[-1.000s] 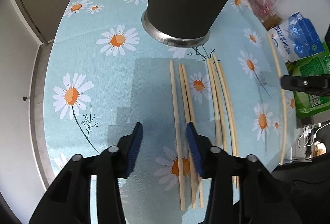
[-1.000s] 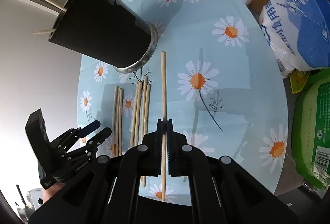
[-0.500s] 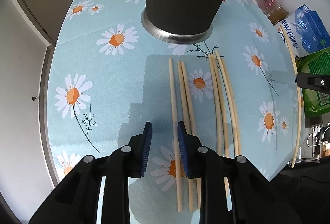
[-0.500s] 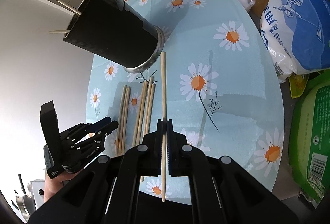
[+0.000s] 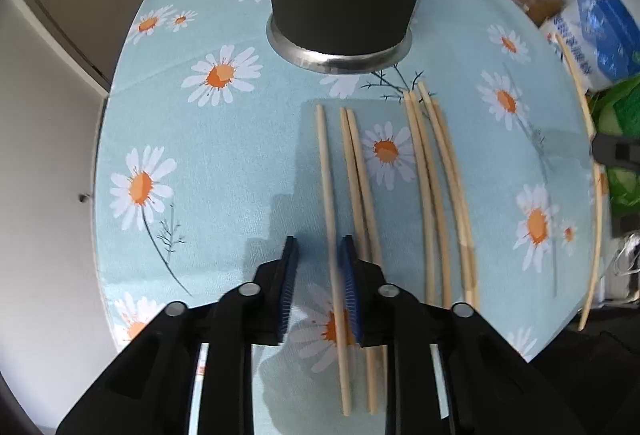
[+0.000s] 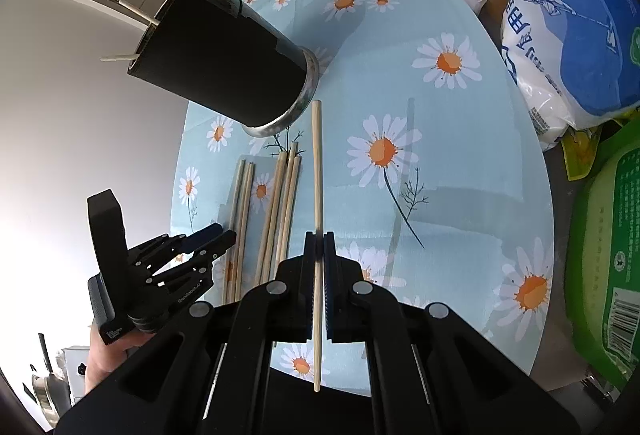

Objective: Organize utensils
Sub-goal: 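Close the right gripper on a chopstick while the left gripper grasps another chopstick, then lift both held chopsticks and carry them over the black holder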

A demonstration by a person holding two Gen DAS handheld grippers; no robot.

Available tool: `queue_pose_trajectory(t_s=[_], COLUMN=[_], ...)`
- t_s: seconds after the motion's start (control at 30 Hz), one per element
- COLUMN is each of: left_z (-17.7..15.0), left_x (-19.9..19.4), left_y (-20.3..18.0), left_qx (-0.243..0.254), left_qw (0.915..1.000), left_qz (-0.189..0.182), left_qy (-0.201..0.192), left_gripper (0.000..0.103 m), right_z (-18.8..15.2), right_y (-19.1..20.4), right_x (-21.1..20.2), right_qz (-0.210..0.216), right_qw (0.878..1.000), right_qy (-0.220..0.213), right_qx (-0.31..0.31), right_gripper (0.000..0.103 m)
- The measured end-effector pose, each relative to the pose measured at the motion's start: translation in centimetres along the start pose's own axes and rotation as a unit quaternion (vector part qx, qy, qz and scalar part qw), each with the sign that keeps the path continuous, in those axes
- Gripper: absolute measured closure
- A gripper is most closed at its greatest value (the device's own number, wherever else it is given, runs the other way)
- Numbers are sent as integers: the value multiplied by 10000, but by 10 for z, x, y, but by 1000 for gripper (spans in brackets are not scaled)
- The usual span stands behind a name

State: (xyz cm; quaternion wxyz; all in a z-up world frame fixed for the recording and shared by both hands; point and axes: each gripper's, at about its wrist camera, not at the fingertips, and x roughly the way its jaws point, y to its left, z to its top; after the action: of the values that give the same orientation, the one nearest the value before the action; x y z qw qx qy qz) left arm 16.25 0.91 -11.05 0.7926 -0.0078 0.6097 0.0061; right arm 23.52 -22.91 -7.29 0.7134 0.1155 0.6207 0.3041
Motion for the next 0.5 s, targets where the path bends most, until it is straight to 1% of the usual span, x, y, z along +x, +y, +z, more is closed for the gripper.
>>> queue_pose_trajectory(t_s=[0.03,0.07,0.2,0.3,0.4,0.5], left_z=[2,2,1,-2,-2,-2], left_x=[1,1,-1,-3,-3,-6], left_y=[-2,-3,-3,6,9,11], left_qx=[28,36,40,-108,-190,-255], left_qw=[10000,10000,10000,9999,9997,9994], left_qz=[10,24,38,-104,-159,-182], left_qy=[23,40,21,-3,-56,-136], left_gripper=[93,97,99,99,99,99], right_z=[0,0,0,2,5,7], right_y=[-1,-1,0,2,4,5], right_x=[1,2,5,5,3,2], right_qz=[12,4,23,18,69,20], right_qw=[10000,10000,10000,10000,9999,9998], right_qy=[1,2,45,46,-11,-53], right_qx=[27,42,17,-44,-110,-170], right_gripper=[99,99,99,99,99,99])
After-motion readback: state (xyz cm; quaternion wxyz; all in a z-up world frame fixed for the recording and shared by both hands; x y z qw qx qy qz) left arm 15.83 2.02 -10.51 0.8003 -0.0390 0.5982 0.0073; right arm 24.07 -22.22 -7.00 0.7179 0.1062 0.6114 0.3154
